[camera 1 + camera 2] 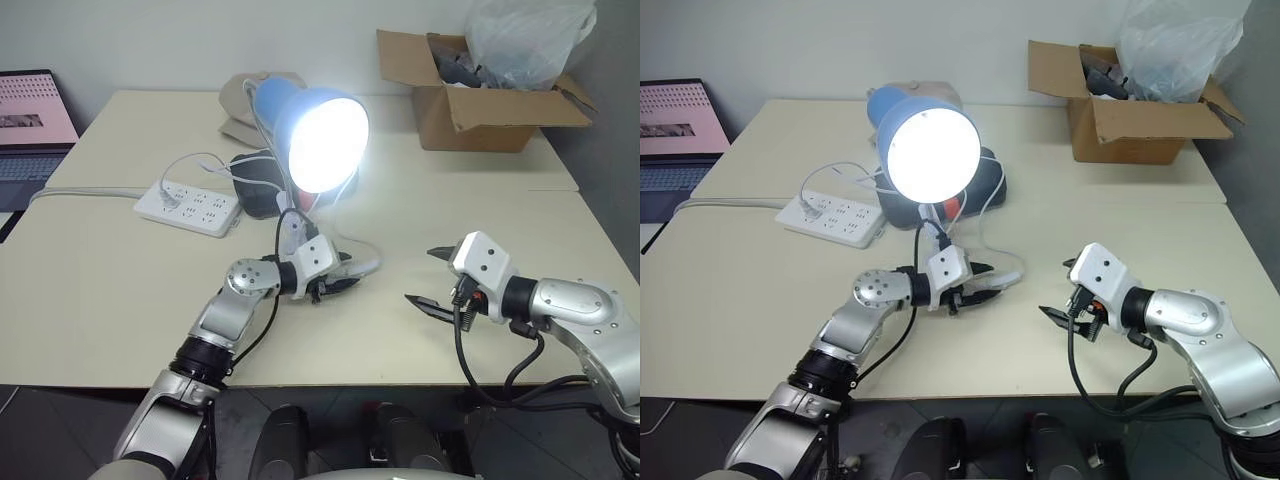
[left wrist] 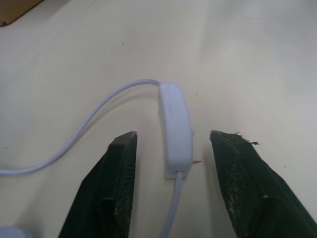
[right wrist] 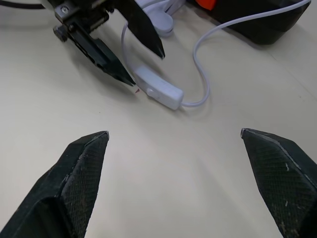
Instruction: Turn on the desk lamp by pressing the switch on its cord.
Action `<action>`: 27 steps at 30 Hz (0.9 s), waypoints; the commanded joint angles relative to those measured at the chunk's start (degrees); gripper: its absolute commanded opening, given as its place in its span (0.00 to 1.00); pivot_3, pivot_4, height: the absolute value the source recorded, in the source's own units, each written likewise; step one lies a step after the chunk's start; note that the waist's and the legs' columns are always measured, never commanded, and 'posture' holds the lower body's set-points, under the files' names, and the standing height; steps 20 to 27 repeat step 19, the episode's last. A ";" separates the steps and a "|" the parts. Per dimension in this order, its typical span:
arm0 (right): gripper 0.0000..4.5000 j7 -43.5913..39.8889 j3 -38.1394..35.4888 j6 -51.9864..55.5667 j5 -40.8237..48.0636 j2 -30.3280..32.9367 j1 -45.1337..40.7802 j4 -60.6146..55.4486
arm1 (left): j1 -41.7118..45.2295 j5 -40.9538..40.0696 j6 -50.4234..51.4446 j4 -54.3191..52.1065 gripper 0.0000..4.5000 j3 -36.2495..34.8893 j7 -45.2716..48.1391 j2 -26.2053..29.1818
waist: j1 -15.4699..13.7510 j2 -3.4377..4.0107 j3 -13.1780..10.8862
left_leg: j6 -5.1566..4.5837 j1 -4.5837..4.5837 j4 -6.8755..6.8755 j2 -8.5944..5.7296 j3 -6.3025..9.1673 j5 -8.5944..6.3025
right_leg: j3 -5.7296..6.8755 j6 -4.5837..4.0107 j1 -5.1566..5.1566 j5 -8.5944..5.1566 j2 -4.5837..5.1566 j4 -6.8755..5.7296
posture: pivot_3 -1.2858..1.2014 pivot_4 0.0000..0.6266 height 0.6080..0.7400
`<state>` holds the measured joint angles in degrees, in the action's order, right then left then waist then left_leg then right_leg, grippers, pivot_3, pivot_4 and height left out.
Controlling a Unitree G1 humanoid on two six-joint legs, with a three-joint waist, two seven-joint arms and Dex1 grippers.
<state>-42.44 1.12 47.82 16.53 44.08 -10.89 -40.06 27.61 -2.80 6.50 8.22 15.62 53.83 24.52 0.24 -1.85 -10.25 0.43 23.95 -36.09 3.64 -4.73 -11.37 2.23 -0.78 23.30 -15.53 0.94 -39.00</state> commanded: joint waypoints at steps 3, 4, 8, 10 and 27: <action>1.00 -0.76 -0.95 -2.97 0.67 1.01 -0.57 0.50 | -5.39 -4.25 1.51 -11.19 0.76 -4.98 1.52 5.37 | 0.05 0.00 0.00 | 0.00 0.00 0.02 0.01 0.00 0.00 | -0.02 0.00 0.00 -0.01 0.00 0.01 | 0.52 0.24 1.00; 1.00 -1.02 -1.23 -3.57 0.94 1.04 -0.40 0.74 | -6.32 -4.75 1.91 -12.81 0.76 -6.08 0.75 5.74 | -0.01 0.00 0.00 | 0.00 0.00 0.02 0.01 0.00 0.00 | -0.02 0.00 0.00 0.00 0.00 0.02 | 0.52 0.24 1.00; 1.00 -5.05 -5.43 -9.86 3.01 2.05 1.75 1.85 | -15.53 -12.27 10.09 -25.20 0.76 -13.73 2.07 11.03 | -0.20 -0.05 -0.01 | 0.00 0.00 -0.01 -0.03 0.00 0.00 | 0.01 0.01 -0.03 0.00 0.06 0.03 | 0.52 0.24 1.00; 1.00 -7.41 -8.51 -13.59 4.35 2.51 3.31 2.59 | -21.44 -16.44 14.63 -31.49 0.76 -17.58 3.89 14.87 | 0.54 -0.05 -0.01 | 0.00 -0.01 0.04 0.01 -0.06 -0.01 | -0.06 0.00 -0.01 -0.02 0.07 0.08 | 0.52 0.24 1.00; 1.00 -10.77 -9.46 -18.17 6.19 3.60 3.02 7.70 | -28.79 -21.60 17.81 -35.78 0.76 -23.06 3.55 19.27 | -0.11 -0.06 -0.01 | 0.01 -0.14 0.03 -0.03 0.07 -0.01 | 0.07 -0.17 -0.10 -0.19 0.13 0.03 | 0.52 0.24 1.00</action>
